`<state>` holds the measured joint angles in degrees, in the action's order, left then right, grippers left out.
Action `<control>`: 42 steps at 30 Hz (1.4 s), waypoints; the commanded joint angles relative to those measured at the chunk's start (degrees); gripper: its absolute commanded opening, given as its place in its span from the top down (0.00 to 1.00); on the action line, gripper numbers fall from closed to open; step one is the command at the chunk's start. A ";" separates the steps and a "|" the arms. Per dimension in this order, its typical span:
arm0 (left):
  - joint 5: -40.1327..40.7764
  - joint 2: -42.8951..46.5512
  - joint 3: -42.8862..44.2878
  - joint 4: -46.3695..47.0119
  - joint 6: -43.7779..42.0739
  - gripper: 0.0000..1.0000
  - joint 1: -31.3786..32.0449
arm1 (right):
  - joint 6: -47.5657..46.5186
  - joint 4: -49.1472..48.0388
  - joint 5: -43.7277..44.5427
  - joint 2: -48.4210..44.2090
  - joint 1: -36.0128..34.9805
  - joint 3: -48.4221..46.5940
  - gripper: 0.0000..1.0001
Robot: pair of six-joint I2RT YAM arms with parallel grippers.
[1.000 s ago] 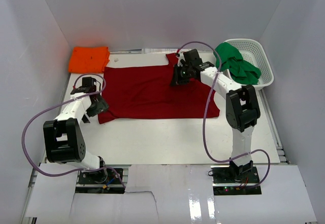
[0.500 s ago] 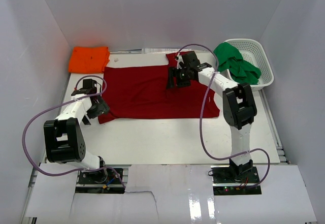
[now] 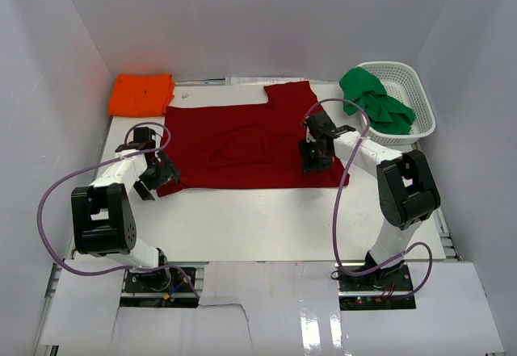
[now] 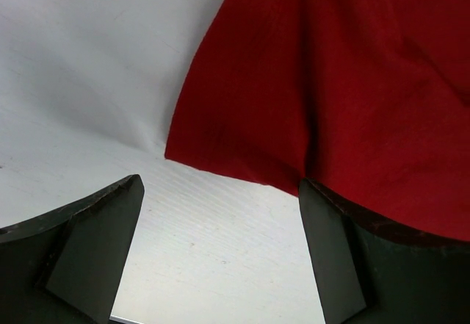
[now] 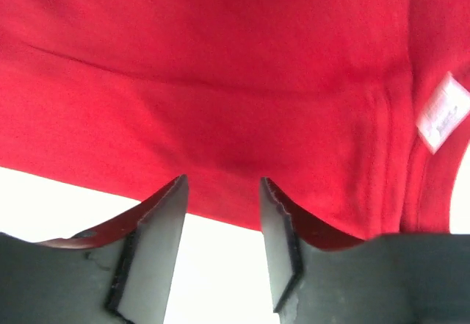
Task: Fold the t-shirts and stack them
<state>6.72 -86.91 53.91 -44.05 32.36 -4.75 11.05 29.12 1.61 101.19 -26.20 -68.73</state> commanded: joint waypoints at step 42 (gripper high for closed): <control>9.90 -4.59 14.37 -4.28 -0.46 0.05 3.61 | -1.56 7.70 7.54 -2.66 9.76 -2.01 0.48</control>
<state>17.37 -97.86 64.60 -46.81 32.75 -3.44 10.09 34.37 10.07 100.82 -16.84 -65.17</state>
